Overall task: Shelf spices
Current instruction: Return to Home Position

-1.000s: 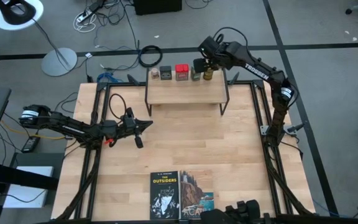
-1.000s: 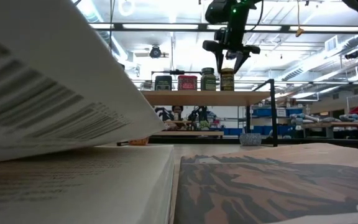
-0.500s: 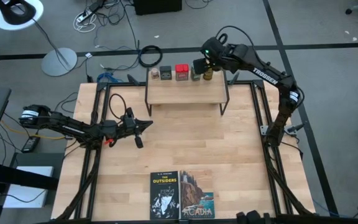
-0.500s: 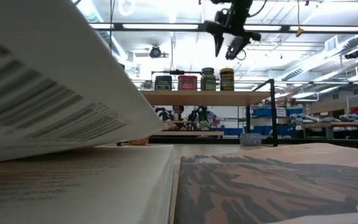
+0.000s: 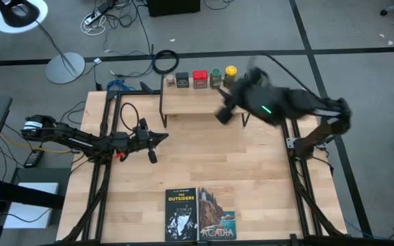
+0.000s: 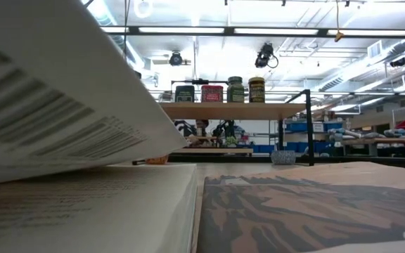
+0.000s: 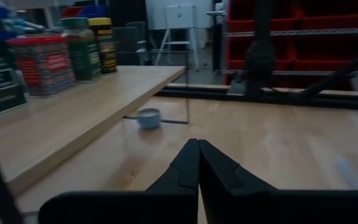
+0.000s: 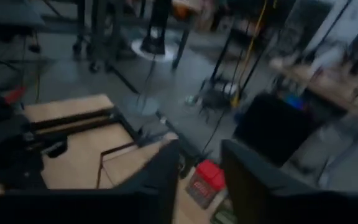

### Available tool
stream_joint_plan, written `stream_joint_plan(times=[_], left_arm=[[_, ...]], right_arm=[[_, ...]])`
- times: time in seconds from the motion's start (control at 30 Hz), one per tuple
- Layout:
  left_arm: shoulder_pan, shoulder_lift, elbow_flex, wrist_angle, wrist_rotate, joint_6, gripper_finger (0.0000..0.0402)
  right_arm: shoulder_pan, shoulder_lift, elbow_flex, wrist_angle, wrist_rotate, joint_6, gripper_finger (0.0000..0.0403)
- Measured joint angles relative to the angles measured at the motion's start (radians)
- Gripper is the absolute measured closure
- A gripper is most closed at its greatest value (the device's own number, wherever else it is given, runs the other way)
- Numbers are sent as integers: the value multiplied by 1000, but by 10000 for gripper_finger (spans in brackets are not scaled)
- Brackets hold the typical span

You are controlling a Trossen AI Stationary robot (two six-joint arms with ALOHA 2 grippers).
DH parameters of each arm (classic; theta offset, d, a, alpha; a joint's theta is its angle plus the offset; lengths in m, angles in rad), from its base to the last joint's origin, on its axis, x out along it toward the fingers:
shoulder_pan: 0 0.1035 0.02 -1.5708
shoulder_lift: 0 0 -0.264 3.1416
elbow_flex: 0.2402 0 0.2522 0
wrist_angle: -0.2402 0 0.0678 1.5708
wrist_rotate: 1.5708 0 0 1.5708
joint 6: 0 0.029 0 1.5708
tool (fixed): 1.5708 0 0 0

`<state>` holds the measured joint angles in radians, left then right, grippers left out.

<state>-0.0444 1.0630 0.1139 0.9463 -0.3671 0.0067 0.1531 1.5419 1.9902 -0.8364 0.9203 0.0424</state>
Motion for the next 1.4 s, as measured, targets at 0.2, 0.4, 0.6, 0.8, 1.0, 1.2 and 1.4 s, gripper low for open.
stream_joint_plan(times=[0.2,0.4,0.6,0.8,1.0,1.2,1.4], left_arm=[[0,0,0,27,51,-11,394],[-4,-67,-1,56,35,27,397],[-37,-290,-62,47,11,67,400],[-101,-584,-81,-197,-93,119,401],[-171,-817,14,-619,-180,125,401],[-244,-945,82,-805,-358,174,401],[-278,-966,77,-857,-440,209,401]], right_arm=[[415,-97,1,-167,316,56,391],[766,-83,0,-652,579,506,400],[967,-124,-243,-632,649,627,401],[970,-245,-589,-734,650,1057,402],[939,-411,-820,-735,655,1214,402],[938,-522,-1043,-735,652,1394,403],[943,-602,-1221,-735,652,1549,403]])
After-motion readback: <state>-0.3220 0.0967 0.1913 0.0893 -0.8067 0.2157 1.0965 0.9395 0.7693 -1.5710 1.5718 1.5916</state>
